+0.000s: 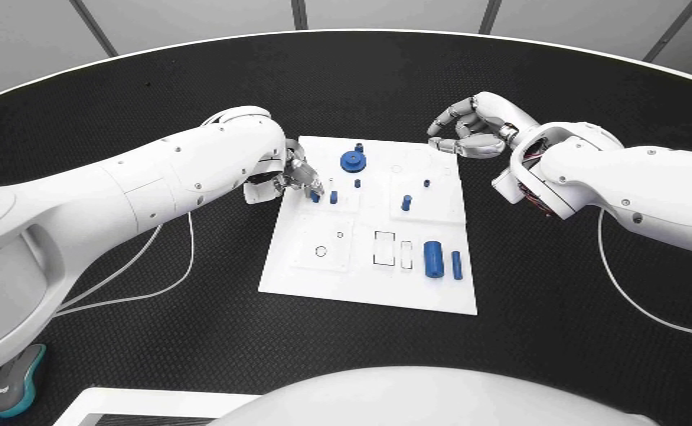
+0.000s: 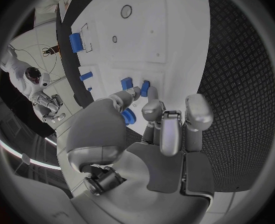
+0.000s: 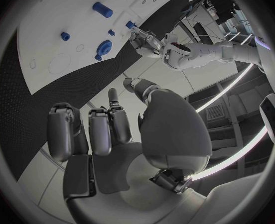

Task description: Assemble the parts on the task board

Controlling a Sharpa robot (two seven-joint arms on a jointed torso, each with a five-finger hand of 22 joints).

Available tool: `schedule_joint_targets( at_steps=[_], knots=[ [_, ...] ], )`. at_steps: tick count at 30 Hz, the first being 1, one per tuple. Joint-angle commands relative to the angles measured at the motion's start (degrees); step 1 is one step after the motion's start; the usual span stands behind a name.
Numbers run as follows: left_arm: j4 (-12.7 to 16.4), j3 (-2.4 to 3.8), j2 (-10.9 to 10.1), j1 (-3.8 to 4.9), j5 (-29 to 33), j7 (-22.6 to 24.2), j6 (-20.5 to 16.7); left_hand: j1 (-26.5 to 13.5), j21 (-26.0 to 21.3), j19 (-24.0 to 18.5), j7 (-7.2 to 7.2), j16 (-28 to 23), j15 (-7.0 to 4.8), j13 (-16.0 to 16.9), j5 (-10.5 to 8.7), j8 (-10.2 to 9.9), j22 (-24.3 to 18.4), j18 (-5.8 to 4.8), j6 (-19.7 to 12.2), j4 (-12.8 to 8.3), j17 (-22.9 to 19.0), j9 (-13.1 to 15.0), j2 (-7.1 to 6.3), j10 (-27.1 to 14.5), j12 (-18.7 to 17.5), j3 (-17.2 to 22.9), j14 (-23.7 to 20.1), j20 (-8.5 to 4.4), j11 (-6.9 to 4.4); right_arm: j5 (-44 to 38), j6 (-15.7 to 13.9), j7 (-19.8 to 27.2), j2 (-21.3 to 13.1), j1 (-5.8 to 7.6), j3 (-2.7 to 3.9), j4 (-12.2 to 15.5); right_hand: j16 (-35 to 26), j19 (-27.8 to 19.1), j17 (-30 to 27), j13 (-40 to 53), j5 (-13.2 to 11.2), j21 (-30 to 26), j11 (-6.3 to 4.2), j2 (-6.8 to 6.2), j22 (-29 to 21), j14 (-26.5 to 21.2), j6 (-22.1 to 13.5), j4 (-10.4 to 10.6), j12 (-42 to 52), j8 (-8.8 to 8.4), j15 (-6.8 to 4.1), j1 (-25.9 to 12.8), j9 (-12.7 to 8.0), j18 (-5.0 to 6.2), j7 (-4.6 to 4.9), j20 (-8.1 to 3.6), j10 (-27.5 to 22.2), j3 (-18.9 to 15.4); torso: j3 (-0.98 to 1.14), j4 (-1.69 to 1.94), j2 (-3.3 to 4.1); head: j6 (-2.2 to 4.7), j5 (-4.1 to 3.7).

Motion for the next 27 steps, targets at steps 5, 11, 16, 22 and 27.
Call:
schedule_joint_targets(
  at_steps=[5,11,16,22,27],
  knots=[
    [0.1,0.00,0.0,0.00,0.0,0.0,0.7,-0.1,0.1,0.3,0.04,0.2,-0.35,0.6,-0.18,-0.3,0.4,-0.71,0.8,0.2,11.4,0.1,-0.20,0.7,0.6,-0.9,5.1,-0.23,0.01,0.0,0.0,0.0,0.0,0.00,0.00,0.0,-0.4,1.9,7.5,6.8,0.2,-0.4,-0.38,-0.14,7.1,4.2,-0.4,0.0,0.0,0.39,-0.51,-0.5,-0.1,0.66,0.02,-0.31,0.1,0.3,0.02,-0.04,-0.03,-0.02,0.03],
    [0.2,-0.01,0.0,0.00,0.0,-0.1,1.2,-0.3,0.1,0.4,0.01,0.2,-0.39,0.9,-0.25,-0.5,0.6,-0.75,1.2,0.8,11.5,0.1,-0.48,0.8,0.8,-2.0,5.1,-0.28,-0.02,0.0,0.0,0.0,0.0,0.00,0.00,0.0,-0.4,1.9,7.5,6.8,0.2,-0.4,-0.38,-0.14,7.1,4.2,-0.4,0.0,0.0,0.39,-0.51,-0.5,-0.1,0.66,0.02,-0.31,0.1,0.3,0.02,-0.01,-0.01,-0.08,-0.01],
    [0.2,-0.01,0.0,0.00,0.0,-0.1,1.2,-0.5,0.2,0.5,-0.01,0.2,-0.41,1.1,-0.29,-0.7,0.8,-0.79,1.4,1.3,11.5,0.1,-0.65,0.9,0.9,-2.9,5.1,-0.30,-0.04,0.0,-0.1,0.0,0.0,0.00,0.00,0.0,-0.4,1.9,7.5,6.8,0.2,-0.4,-0.38,-0.14,7.1,4.2,-0.4,0.0,0.0,0.39,-0.51,-0.5,-0.1,0.66,0.02,-0.31,0.1,0.3,0.00,0.01,-0.01,-0.01,0.01],
    [0.0,-0.01,0.1,0.00,0.0,-0.1,0.7,-0.8,0.2,0.5,0.04,0.2,-0.41,1.1,-0.39,-0.9,0.7,-0.77,1.6,2.2,11.4,0.1,-0.84,0.9,0.8,-4.5,5.1,-0.33,-0.01,0.0,-0.1,0.0,0.1,0.00,0.00,-0.1,-0.4,1.9,7.5,6.8,0.2,-0.4,-0.36,-0.16,7.1,4.2,-0.5,0.1,0.0,0.43,-0.50,-0.6,-0.1,0.66,0.04,-0.31,0.0,0.3,0.01,-0.05,-0.04,-0.02,0.07],
    [-0.1,-0.01,0.1,0.00,0.0,-0.2,0.6,-1.0,0.2,0.5,0.07,0.2,-0.39,1.2,-0.46,-1.1,0.7,-0.78,1.7,3.0,11.5,0.2,-1.01,0.9,0.8,-5.9,5.1,-0.32,0.02,0.0,-0.1,0.0,0.1,0.00,0.00,-0.1,-0.4,1.9,7.5,6.8,0.2,-0.4,-0.36,-0.16,7.1,4.2,-0.5,0.1,0.0,0.43,-0.50,-0.6,-0.1,0.66,0.04,-0.31,0.0,0.3,0.02,-0.03,-0.03,-0.02,0.03]
  ],
)
